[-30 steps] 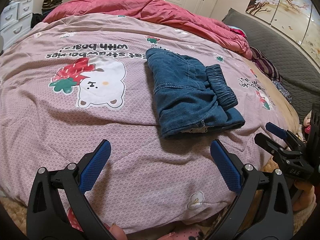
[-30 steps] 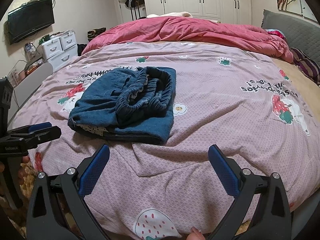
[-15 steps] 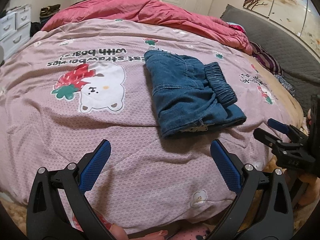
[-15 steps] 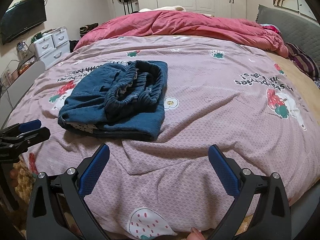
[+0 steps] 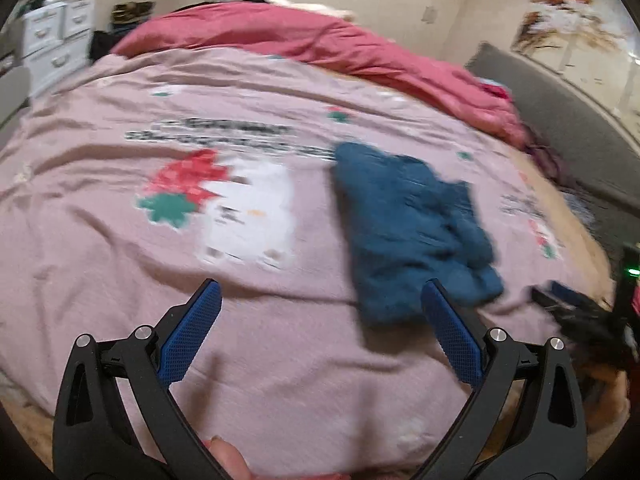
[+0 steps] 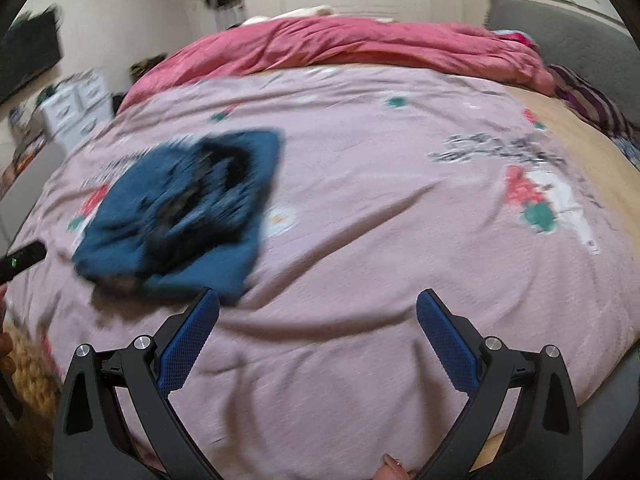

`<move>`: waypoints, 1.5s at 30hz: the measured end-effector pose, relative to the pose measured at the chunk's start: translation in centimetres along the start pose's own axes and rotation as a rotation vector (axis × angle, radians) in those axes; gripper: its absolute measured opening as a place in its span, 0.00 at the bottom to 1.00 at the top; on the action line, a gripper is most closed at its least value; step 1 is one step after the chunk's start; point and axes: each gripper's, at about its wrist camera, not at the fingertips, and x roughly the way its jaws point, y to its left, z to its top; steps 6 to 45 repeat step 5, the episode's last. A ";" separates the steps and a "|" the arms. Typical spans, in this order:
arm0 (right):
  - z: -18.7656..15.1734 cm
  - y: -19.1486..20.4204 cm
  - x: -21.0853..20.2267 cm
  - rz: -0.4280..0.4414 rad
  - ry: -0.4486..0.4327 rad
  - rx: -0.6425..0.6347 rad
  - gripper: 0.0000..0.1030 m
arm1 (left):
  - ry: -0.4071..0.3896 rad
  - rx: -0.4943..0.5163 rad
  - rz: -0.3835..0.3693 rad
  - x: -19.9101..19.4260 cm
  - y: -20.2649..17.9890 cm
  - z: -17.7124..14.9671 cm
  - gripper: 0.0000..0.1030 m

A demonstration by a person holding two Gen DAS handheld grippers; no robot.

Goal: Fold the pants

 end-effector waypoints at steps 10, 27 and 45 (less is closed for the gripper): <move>4.4 -8.9 1.0 -0.166 -0.044 0.075 0.96 | 0.037 -0.082 0.199 3.0 6.3 4.5 0.91; 4.4 -8.9 1.0 -0.166 -0.044 0.075 0.96 | 0.037 -0.082 0.199 3.0 6.3 4.5 0.91; 4.4 -8.9 1.0 -0.166 -0.044 0.075 0.96 | 0.037 -0.082 0.199 3.0 6.3 4.5 0.91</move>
